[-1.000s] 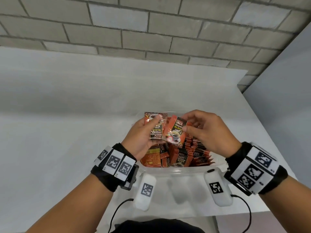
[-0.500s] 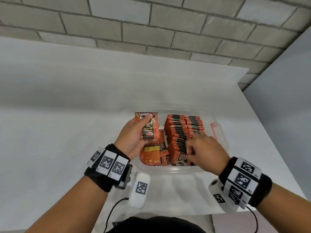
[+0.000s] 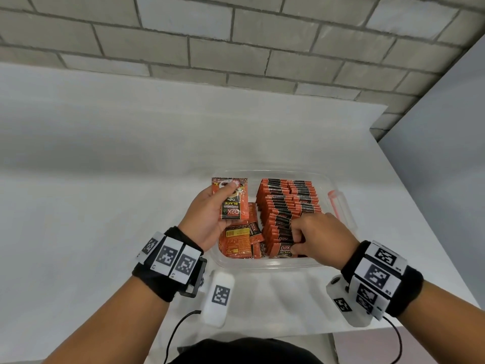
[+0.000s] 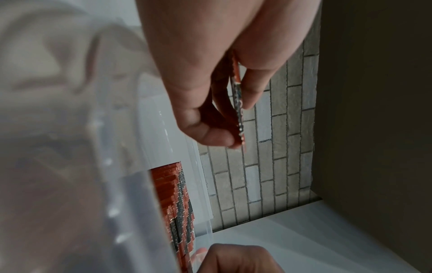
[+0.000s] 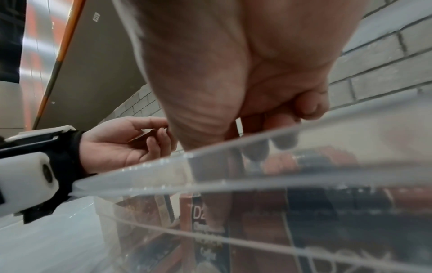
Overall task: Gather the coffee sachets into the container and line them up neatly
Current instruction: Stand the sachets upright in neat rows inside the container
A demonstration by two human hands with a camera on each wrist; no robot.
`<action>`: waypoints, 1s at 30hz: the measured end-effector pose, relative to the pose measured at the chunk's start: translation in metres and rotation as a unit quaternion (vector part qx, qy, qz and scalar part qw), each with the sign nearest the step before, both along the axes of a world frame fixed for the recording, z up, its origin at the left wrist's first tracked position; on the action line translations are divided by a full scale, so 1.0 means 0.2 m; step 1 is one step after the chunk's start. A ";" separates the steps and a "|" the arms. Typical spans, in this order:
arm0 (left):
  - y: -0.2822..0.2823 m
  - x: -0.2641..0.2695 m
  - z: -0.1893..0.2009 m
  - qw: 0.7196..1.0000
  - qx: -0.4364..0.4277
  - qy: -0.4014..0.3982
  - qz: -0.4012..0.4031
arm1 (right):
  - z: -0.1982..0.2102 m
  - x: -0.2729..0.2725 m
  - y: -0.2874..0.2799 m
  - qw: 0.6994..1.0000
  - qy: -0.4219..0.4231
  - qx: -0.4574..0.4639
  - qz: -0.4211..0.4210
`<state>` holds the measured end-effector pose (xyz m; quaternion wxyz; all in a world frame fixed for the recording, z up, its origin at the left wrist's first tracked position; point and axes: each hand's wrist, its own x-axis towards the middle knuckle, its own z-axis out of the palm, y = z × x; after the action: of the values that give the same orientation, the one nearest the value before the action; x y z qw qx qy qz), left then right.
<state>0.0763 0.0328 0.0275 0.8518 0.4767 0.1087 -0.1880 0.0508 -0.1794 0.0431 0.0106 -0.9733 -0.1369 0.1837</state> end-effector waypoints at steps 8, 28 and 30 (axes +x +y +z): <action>-0.01 -0.02 0.05 0.998 0.033 -0.009 -0.053 | 0.11 0.01 -0.06 0.978 0.010 0.188 -0.089; -0.24 -0.03 0.13 0.985 0.113 -0.046 -0.119 | 0.20 0.02 -0.04 0.808 -0.026 0.545 -0.222; -0.25 -0.02 0.11 0.985 0.120 0.012 -0.119 | 0.21 0.02 -0.08 0.803 -0.038 0.554 -0.217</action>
<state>0.0722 -0.0164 0.0505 0.7585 0.5828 0.0826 -0.2794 0.0541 -0.1950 0.0857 0.5823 -0.8123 -0.0005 0.0329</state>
